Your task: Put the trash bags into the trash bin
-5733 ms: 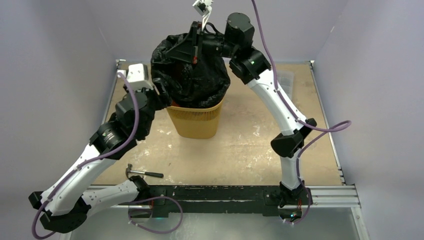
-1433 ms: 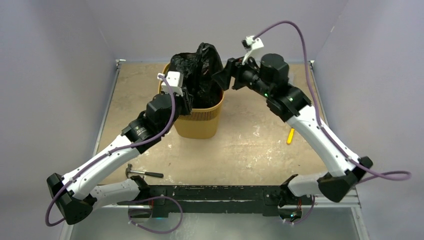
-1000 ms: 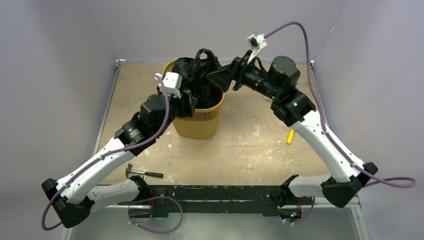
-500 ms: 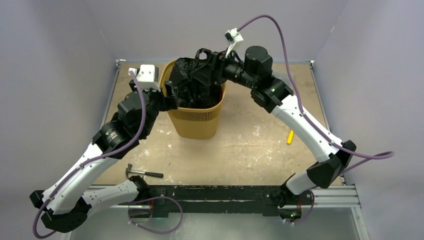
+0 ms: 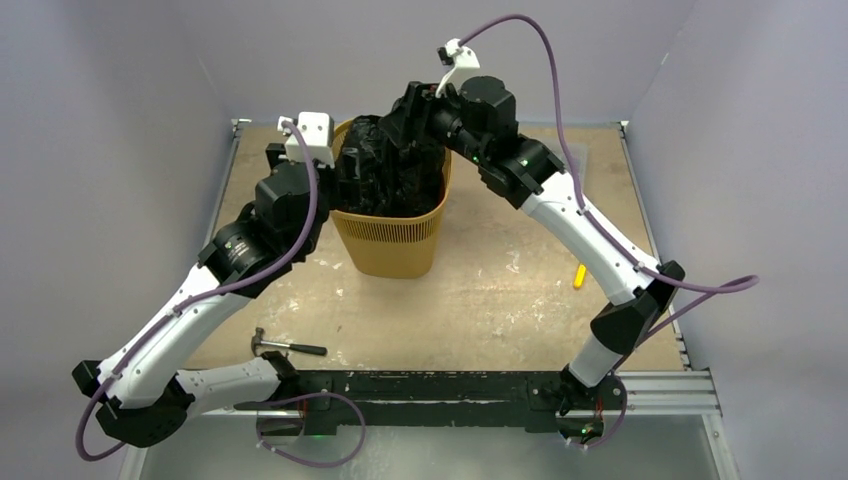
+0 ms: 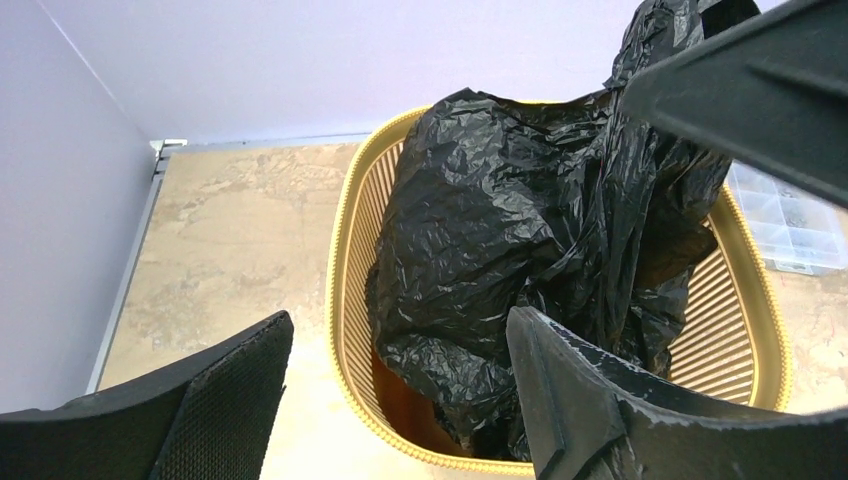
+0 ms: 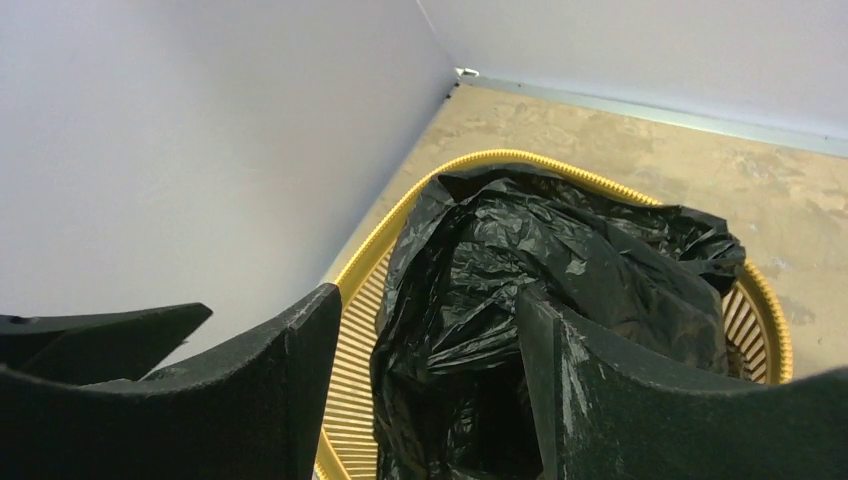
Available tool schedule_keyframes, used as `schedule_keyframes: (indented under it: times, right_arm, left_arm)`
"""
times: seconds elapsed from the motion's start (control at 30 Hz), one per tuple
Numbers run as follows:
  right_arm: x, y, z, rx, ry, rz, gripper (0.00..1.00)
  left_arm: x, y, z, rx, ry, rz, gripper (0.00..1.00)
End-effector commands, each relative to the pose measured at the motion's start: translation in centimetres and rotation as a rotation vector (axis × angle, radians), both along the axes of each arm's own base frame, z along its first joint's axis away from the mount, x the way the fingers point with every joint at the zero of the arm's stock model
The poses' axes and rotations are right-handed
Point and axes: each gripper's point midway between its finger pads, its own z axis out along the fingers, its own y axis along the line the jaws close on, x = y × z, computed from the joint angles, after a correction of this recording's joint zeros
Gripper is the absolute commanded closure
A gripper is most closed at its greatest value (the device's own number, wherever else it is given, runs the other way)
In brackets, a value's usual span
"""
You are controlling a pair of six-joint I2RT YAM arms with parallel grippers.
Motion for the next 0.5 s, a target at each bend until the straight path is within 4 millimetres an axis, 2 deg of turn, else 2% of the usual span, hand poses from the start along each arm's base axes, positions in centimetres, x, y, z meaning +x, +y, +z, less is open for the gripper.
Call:
schedule_keyframes:
  times: [0.0,0.2,0.27,0.37,0.47]
  right_arm:
    - [0.0,0.0,1.7,0.027,-0.03,-0.043,0.33]
    - [1.0,1.0,2.8,0.058,-0.039,-0.045,0.49]
    - [0.7,0.9,2.7,0.066,-0.038,-0.035,0.63]
    - [-0.3,-0.2,2.2,0.083,-0.052,-0.044,0.89]
    - [-2.5,-1.4,1.1,0.099,-0.067,-0.007,0.97]
  left_arm:
    - [0.2,0.5,1.4,0.021,-0.022,0.023,0.22]
    - [1.0,0.3,0.7,0.063,-0.008,0.039,0.2]
    - [1.3,0.3,0.5,0.08,-0.006,0.049,0.18]
    - [1.7,0.1,1.3,0.077,-0.017,0.041,0.17]
    - [2.4,-0.5,2.5,0.083,-0.037,0.0,0.12]
